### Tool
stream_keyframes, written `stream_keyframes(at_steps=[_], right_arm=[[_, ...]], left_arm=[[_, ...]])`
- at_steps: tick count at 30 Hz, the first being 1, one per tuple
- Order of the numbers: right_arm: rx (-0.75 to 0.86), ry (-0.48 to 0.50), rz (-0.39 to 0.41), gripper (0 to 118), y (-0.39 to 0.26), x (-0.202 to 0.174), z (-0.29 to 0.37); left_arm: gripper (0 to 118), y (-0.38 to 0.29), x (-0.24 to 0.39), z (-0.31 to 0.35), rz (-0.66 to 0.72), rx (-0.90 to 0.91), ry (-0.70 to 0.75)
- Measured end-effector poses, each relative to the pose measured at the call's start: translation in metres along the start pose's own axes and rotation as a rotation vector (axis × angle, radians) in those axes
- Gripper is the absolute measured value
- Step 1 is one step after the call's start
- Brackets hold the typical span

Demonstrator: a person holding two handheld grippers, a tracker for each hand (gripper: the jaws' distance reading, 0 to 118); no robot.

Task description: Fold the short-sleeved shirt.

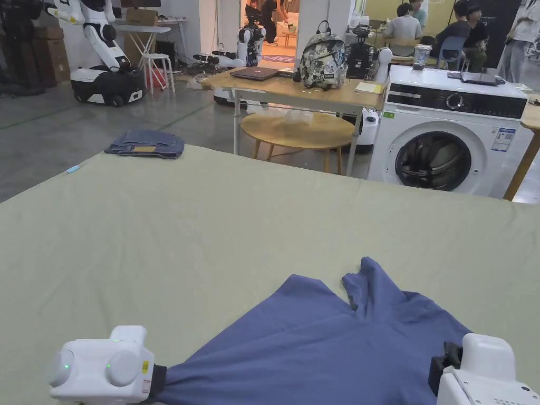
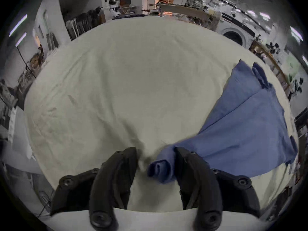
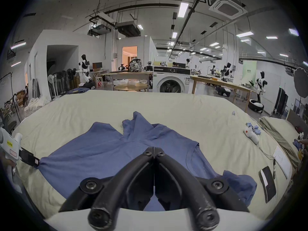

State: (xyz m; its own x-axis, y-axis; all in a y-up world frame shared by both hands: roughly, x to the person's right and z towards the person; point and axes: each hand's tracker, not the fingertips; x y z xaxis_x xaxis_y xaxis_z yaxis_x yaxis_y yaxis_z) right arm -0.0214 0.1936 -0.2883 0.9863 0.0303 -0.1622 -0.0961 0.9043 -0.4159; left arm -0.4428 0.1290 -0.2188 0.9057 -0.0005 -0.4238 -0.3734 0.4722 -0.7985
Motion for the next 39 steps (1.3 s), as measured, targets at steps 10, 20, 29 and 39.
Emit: stream_keyframes(at_steps=[10,20,29,39], right_arm=[[-0.064,0.038,0.002,0,0.008,0.021,-0.037],[-0.351,0.099,0.171,68,0.069,0.083,-0.193],[-0.513,0.159,0.249,73,0.069,0.073,-0.277],[-0.572,0.206,0.166,1,0.051,0.042,-0.288]], left_arm=[[0,-0.004,-0.013,0.011,0.001,0.06,-0.099],[0,-0.003,-0.03,0.01,0.051,0.08,-0.158],[0,-0.003,-0.025,0.009,0.065,0.07,-0.146],[0,-0.001,-0.02,0.015,0.052,0.067,-0.136]])
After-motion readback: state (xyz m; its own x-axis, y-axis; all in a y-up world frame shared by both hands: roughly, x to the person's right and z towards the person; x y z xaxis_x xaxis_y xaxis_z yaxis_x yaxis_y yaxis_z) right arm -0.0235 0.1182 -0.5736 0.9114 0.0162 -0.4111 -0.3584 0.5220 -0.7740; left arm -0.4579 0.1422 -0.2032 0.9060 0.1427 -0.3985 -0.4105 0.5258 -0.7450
